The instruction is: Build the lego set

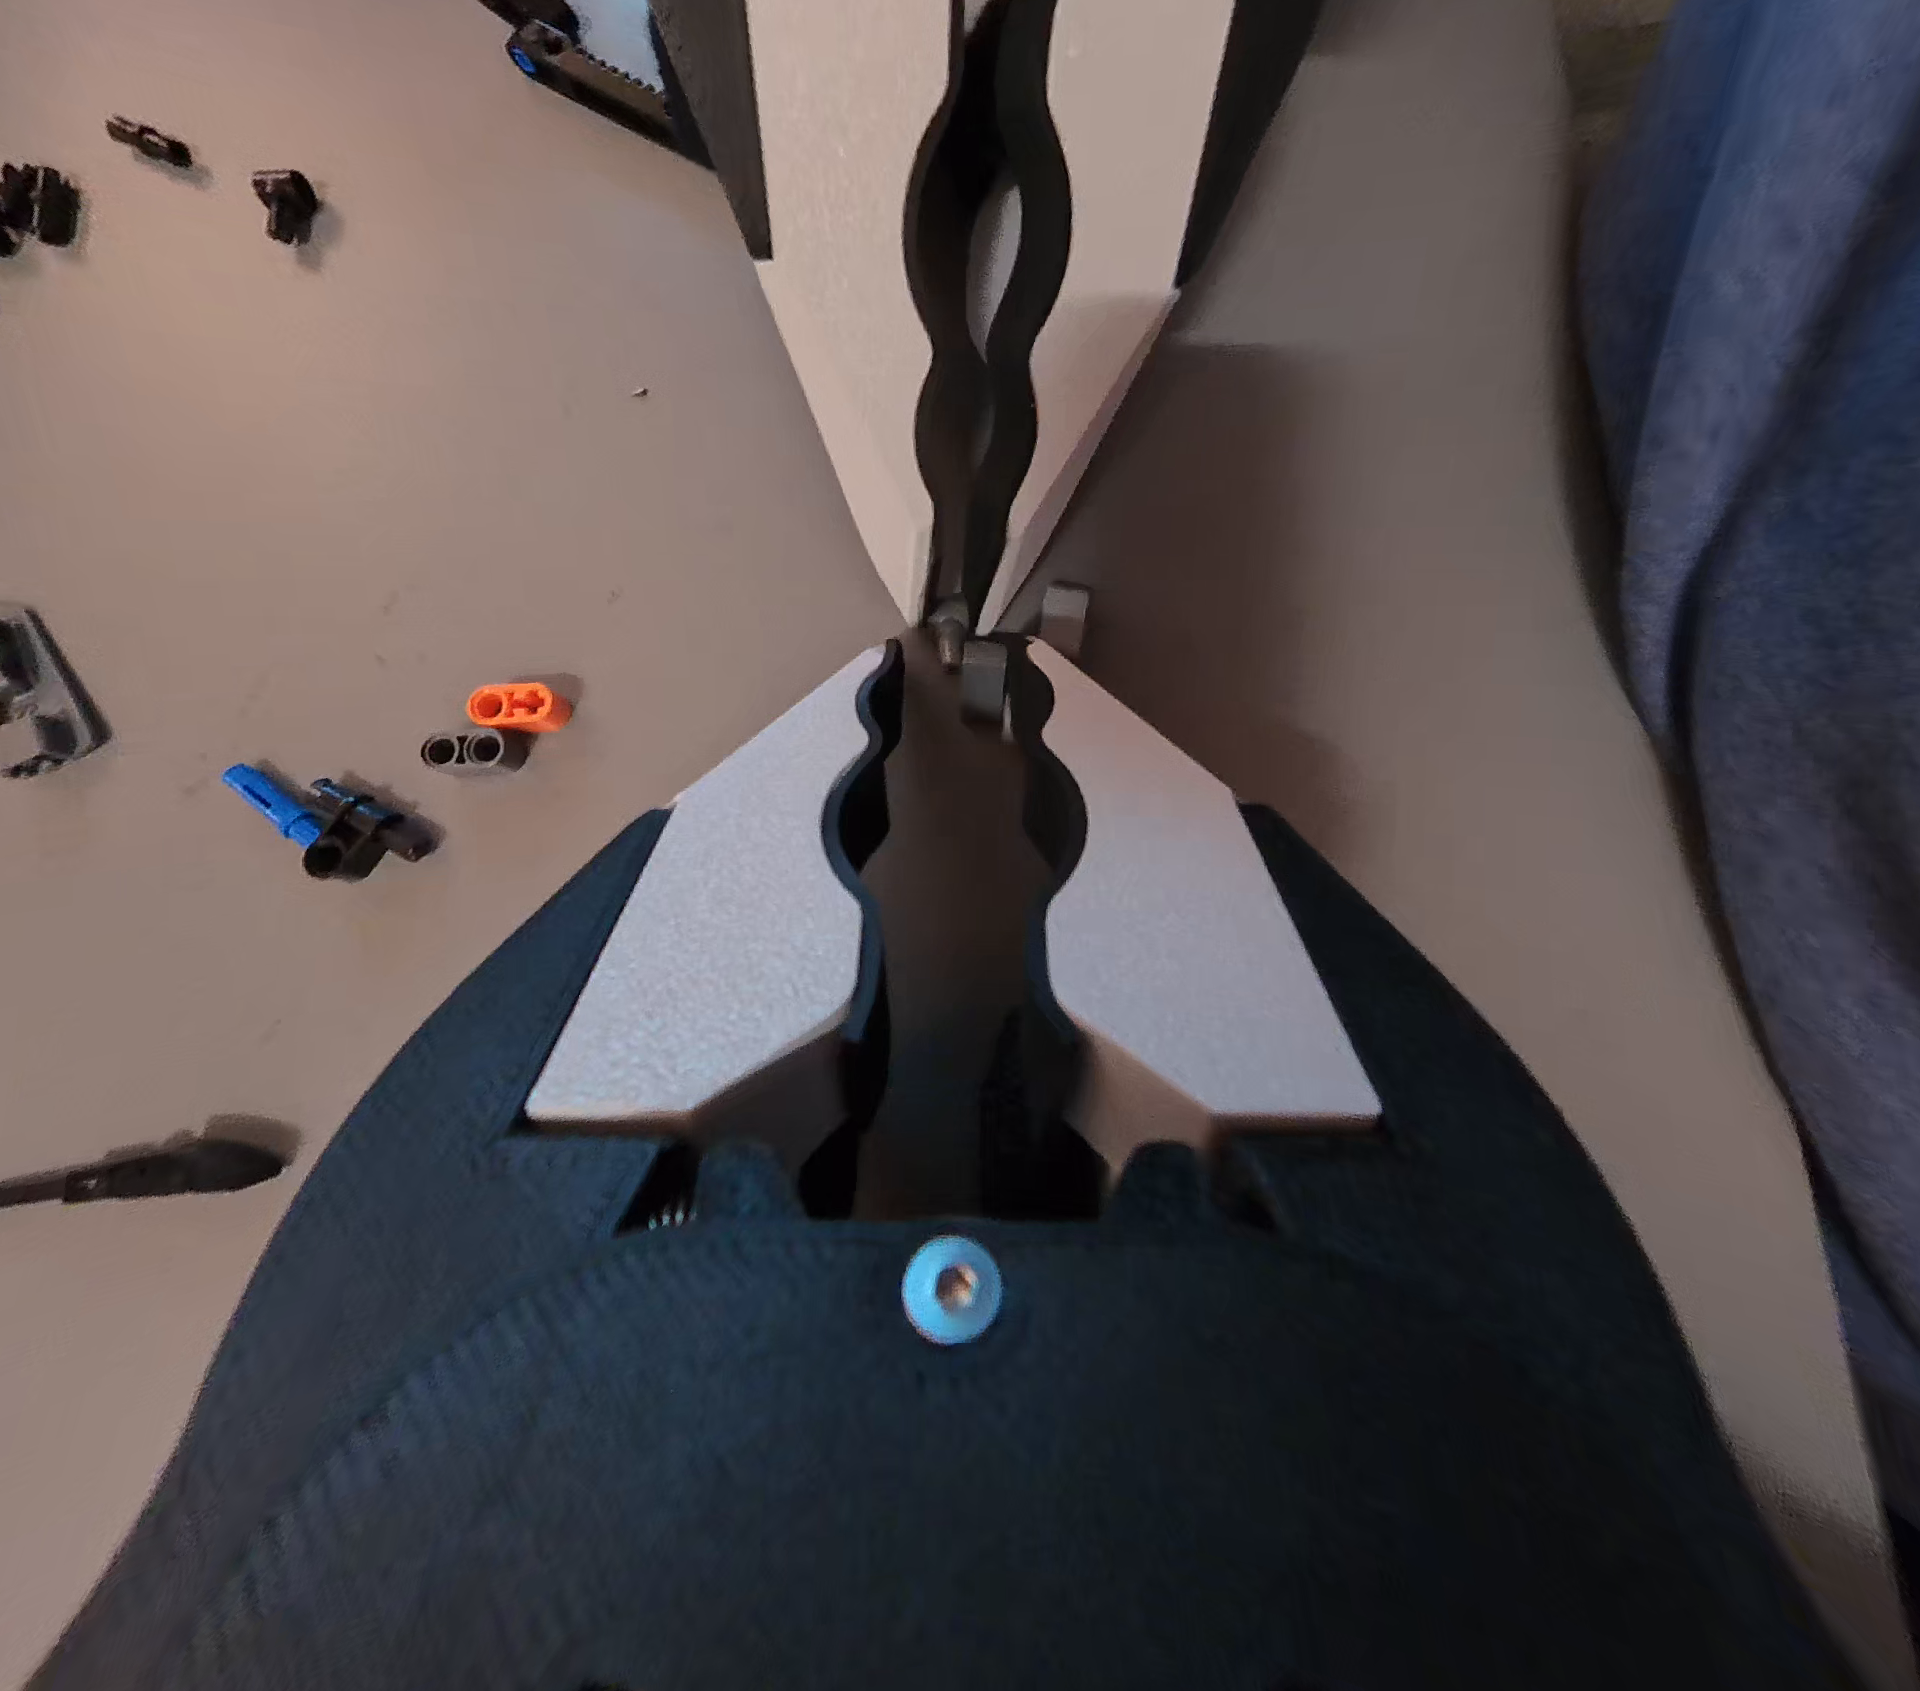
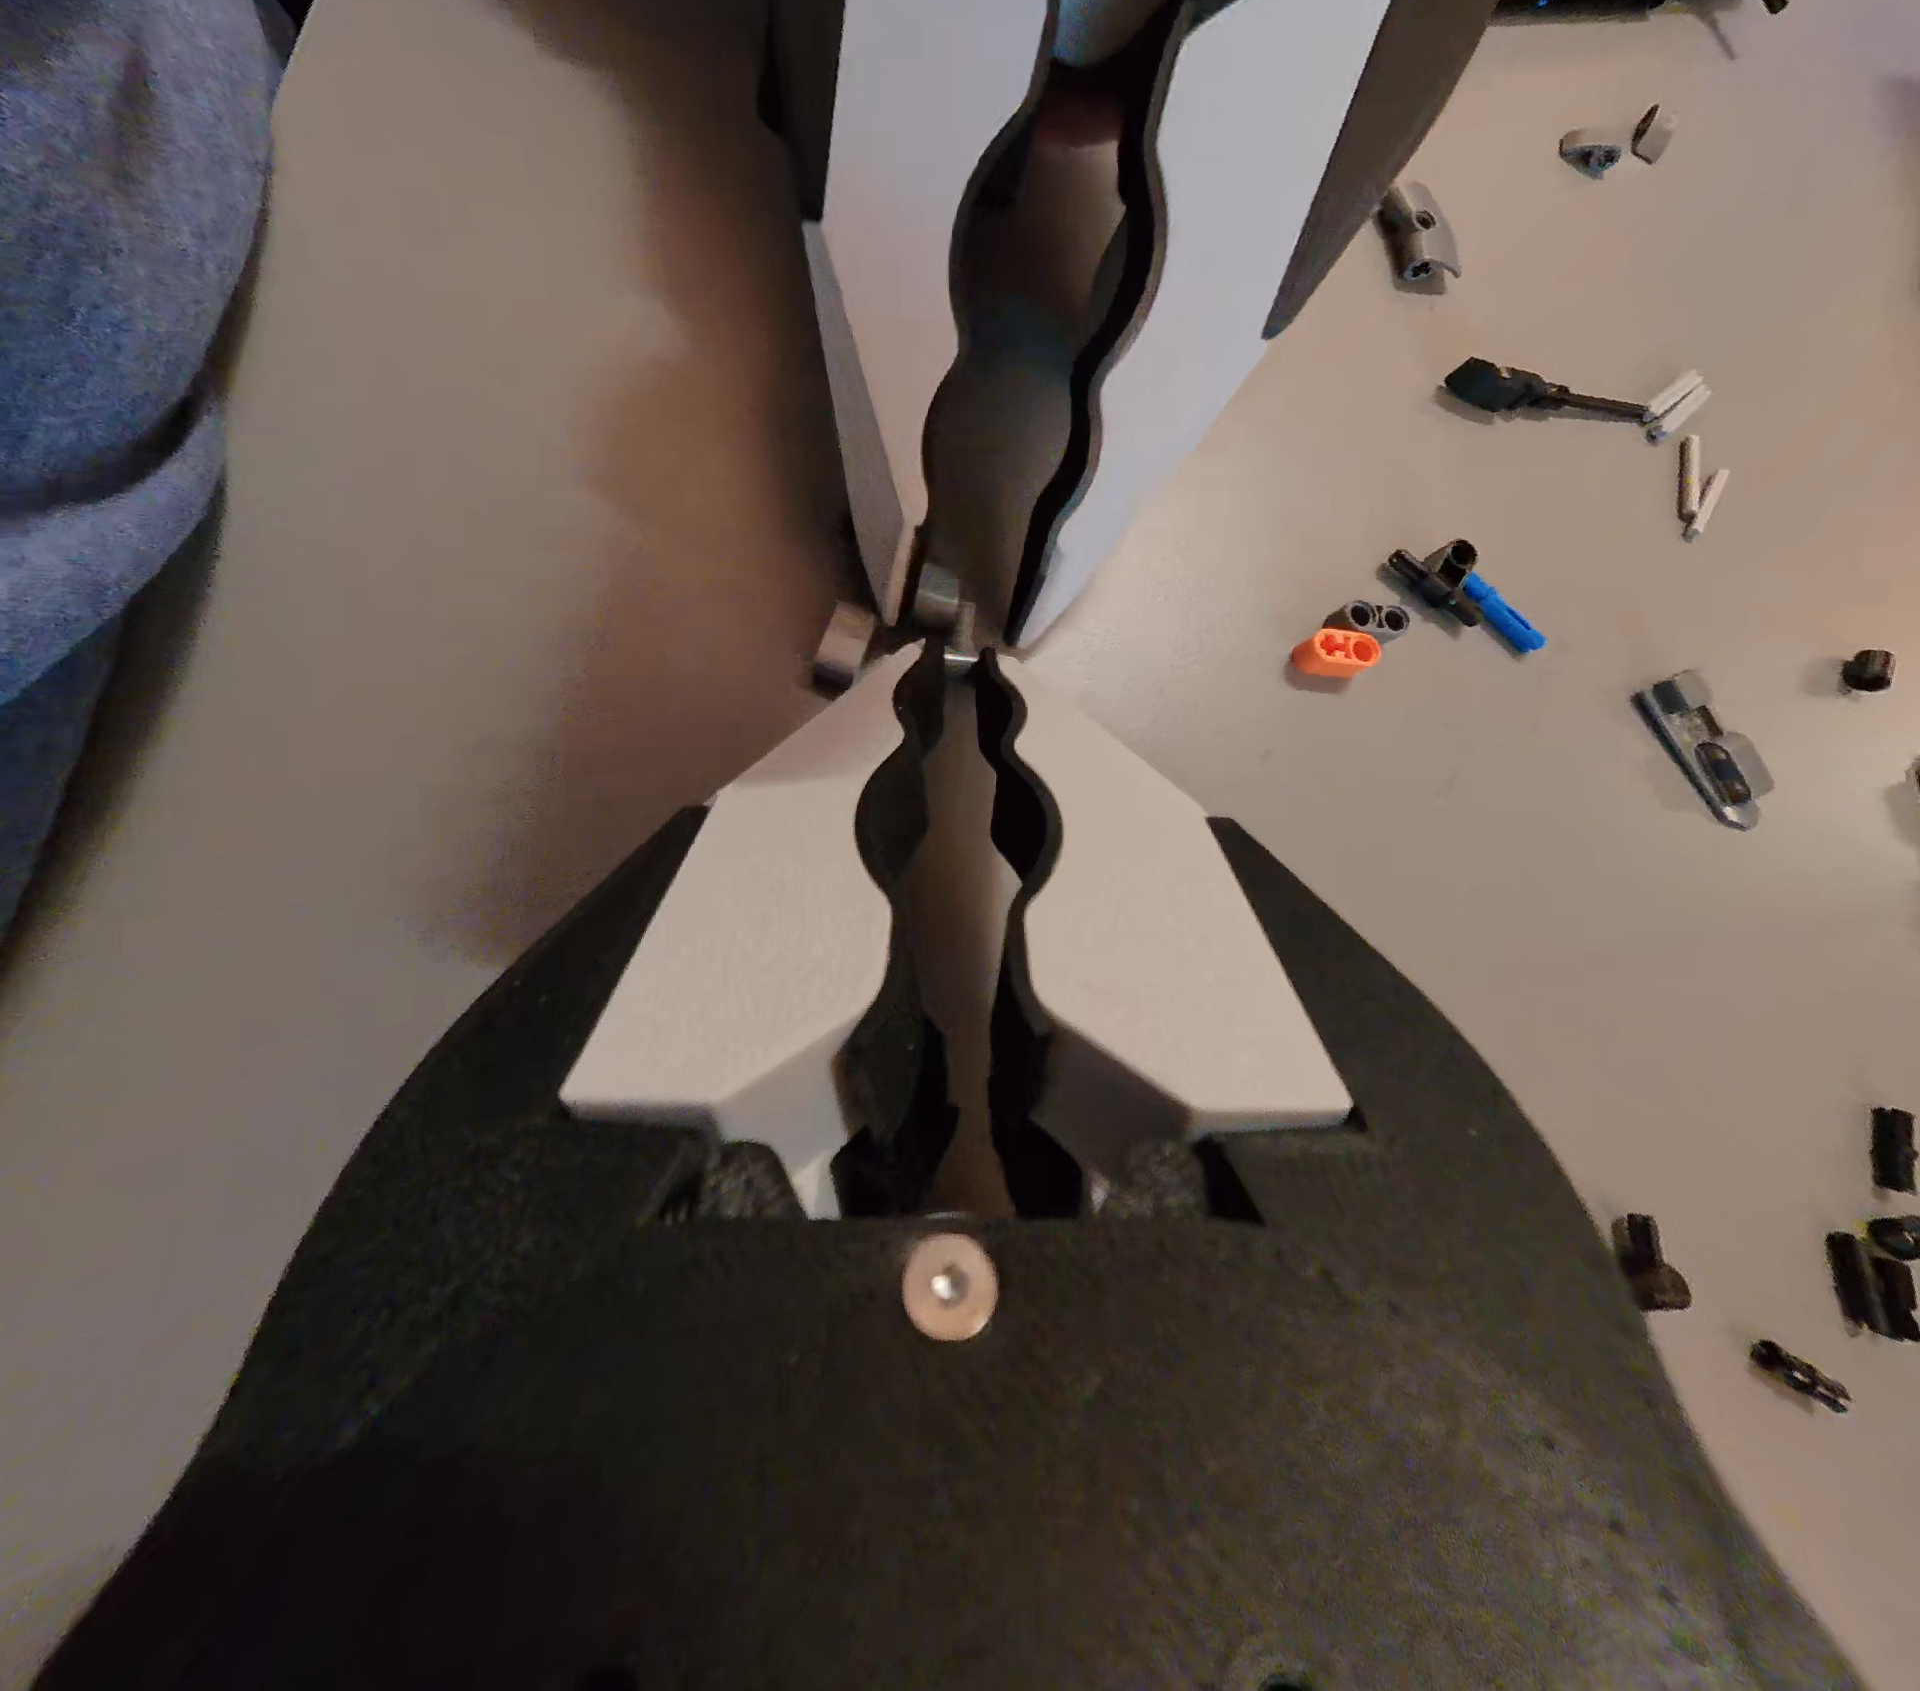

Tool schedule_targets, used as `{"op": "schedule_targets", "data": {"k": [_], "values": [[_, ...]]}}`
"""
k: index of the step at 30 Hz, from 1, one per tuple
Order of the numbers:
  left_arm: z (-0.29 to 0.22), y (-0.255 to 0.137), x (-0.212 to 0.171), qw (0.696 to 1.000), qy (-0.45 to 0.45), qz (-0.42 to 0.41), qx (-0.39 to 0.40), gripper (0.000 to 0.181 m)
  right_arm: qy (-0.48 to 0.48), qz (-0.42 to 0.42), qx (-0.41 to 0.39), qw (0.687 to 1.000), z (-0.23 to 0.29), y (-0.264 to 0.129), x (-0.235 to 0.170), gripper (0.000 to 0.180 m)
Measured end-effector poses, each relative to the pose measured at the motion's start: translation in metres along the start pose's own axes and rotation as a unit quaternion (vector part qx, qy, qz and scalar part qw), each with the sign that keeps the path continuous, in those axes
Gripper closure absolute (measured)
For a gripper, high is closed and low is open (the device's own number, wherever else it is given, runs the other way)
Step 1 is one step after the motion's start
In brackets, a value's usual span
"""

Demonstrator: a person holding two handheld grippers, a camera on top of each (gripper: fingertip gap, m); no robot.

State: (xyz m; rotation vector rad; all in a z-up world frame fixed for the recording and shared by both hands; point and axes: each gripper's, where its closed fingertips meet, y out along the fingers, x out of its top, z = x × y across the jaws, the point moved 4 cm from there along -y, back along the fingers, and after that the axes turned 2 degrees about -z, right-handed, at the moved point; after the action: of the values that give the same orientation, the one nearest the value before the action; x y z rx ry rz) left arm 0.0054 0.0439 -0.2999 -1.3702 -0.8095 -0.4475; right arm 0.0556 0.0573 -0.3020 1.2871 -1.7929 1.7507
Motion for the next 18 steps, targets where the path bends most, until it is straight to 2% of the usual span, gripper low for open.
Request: {"op": "schedule_targets", "data": {"k": [9, 15, 18], "values": [[-0.010, -0.016, 0.007, 0.994, -0.058, 0.037, 0.086, 0.151, 0.012, -0.007, 0.001, 1.000, 0.001, -0.005, 0.002, 0.175], [-0.016, -0.017, 0.003, 0.983, 0.021, 0.064, 0.171, 0.154, 0.022, 0.001, 0.008, 1.000, 0.007, -0.007, 0.001, 0.175], [-0.019, -0.018, 0.016, 0.982, 0.042, 0.041, 0.182, 0.154, 0.050, -0.022, 0.021, 0.998, 0.009, -0.011, 0.010, 0.175]]}}
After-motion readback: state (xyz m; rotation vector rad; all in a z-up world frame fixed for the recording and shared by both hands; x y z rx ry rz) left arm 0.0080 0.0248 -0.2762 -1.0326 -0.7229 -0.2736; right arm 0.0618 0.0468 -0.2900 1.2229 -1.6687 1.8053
